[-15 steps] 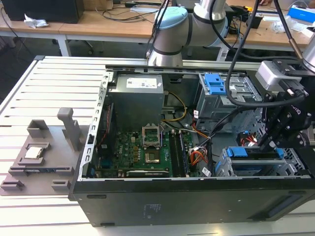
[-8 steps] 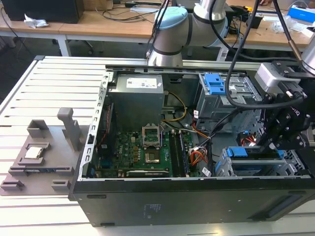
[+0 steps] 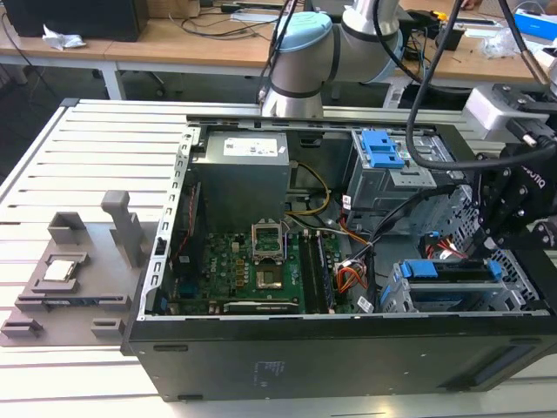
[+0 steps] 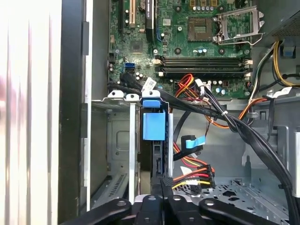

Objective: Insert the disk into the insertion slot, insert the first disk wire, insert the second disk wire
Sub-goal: 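Insert the first disk wire, then insert the second disk wire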

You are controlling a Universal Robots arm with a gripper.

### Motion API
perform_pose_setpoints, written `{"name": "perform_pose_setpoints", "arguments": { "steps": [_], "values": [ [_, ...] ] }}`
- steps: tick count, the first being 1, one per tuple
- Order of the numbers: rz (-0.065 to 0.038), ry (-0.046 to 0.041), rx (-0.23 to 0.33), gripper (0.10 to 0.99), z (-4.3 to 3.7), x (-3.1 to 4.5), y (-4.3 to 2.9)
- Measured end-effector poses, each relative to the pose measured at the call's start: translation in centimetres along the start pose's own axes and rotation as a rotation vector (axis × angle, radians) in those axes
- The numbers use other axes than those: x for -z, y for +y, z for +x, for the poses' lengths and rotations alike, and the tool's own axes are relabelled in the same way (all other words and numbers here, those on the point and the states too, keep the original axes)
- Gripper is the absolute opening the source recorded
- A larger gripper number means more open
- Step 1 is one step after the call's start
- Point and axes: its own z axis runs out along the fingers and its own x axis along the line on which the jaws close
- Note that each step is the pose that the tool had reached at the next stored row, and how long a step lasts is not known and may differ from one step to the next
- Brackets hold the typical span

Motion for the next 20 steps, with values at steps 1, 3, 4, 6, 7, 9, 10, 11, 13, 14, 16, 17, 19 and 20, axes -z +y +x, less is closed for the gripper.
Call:
{"name": "perform_pose_setpoints", "arguments": {
  "steps": [1, 3, 4, 6, 7, 9, 10, 11, 13, 14, 16, 17, 19, 20],
  "values": [
    [0.0, 0.0039, 0.0, 0.106, 0.01, 0.4, 0.02],
    [0.0, 0.0121, -0.001, 0.106, 0.04, 1.47, 0.06],
    [0.0, 0.0125, -0.001, 0.106, 0.05, 1.61, 0.07],
    [0.0, 0.0125, -0.001, 0.106, 0.05, 1.68, 0.07],
    [0.0, 0.0125, -0.001, 0.106, 0.05, 1.7, 0.07],
    [0.0, 0.0126, -0.001, 0.106, 0.05, 1.71, 0.08],
    [0.0, 0.0125, -0.001, 0.106, 0.05, 1.72, 0.07],
    [0.0, 0.0125, -0.001, 0.106, 0.05, 1.72, 0.08],
    [0.0, 0.0125, -0.001, 0.106, 0.05, 1.73, 0.08],
    [0.0, 0.0125, -0.001, 0.106, 0.05, 1.73, 0.08],
    [0.0, 0.0125, -0.001, 0.106, 0.05, 1.75, 0.08],
    [0.0, 0.0125, -0.001, 0.106, 0.05, 1.76, 0.08],
    [0.0, 0.0125, -0.001, 0.106, 0.06, 1.77, 0.08],
    [0.0, 0.0126, -0.001, 0.169, 0.06, 1.77, 0.08]
  ]
}}
